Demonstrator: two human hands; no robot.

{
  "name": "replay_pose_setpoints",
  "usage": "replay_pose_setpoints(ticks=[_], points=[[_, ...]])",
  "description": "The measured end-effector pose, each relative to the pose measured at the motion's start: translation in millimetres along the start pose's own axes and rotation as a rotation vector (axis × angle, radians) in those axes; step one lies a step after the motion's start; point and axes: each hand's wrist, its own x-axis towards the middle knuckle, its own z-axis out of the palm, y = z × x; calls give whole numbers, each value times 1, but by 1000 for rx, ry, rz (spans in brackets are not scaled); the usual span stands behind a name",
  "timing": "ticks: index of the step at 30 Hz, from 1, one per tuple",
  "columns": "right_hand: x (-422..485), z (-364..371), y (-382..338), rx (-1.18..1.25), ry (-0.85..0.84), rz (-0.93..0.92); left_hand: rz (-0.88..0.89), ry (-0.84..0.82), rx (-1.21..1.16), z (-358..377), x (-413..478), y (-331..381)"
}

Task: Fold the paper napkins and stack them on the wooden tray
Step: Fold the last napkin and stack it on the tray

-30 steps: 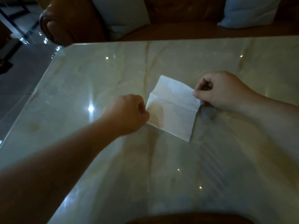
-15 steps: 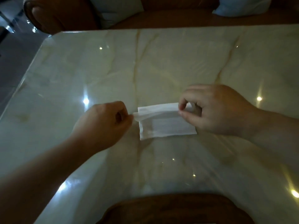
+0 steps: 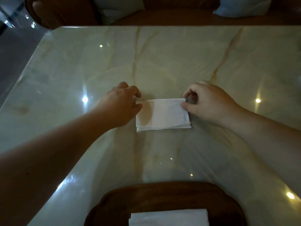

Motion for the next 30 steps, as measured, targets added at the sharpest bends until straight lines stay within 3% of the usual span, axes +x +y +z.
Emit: replay_pose_setpoints(ticks=[5,9,12,15,17,22,30], points=[[-1,7,-5,20,16,8,-60,7,-42,3,0,3],[-12,-1,-13,295,31,64,-53,66,-165,-2,-15,8],[-27,-12,-25,620,-11,107,-161,112,-427,-13,-32,20],[-49,-24,-36,756,-7,91,-273,58,-893,-24,-57,36],[-67,-30,-41,806,5,91,-282,42,-1017,-30,-78,43],[-118,-34,-48,838,-12,120,-311,12,-1037,-32,-136,44],[-195,-17,-55,934,-183,252,-331,-129,-790,-26,-209,49]])
